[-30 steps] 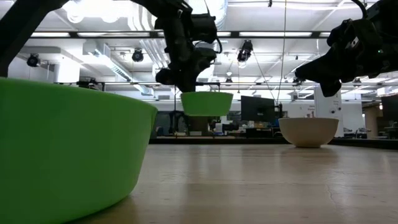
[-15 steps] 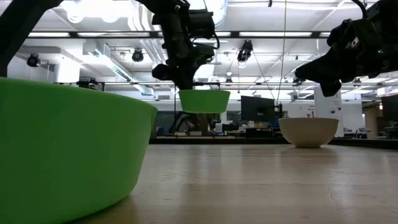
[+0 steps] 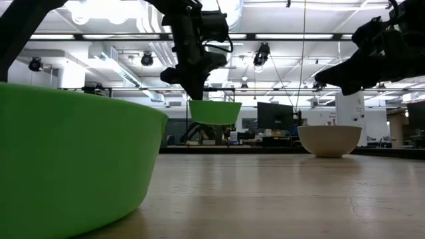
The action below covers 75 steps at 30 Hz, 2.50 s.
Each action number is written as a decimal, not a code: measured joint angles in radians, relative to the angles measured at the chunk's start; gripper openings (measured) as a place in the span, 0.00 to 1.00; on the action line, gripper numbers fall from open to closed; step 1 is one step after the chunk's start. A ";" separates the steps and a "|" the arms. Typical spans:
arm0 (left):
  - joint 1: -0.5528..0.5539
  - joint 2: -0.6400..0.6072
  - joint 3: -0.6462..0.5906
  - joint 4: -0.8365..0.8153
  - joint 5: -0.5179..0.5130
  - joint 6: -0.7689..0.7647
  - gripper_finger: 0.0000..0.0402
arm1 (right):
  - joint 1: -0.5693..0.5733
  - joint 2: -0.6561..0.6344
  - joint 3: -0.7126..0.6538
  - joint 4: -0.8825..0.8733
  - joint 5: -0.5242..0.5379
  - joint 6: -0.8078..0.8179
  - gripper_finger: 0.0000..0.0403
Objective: Nest bowls inside each other
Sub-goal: Stack the top right green bowl on top of the gray bowl
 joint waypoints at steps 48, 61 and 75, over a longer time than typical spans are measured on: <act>0.010 -0.006 0.000 0.006 -0.055 -0.011 0.01 | -0.020 0.859 1.090 -1.023 0.203 0.894 0.13; 0.010 -0.014 -0.001 -0.001 -0.055 0.017 0.01 | -0.020 1.101 1.405 -1.174 0.206 0.798 0.13; 0.015 -0.014 -0.001 -0.010 -0.055 0.013 0.01 | 0.018 1.042 1.398 -1.232 0.394 1.040 0.13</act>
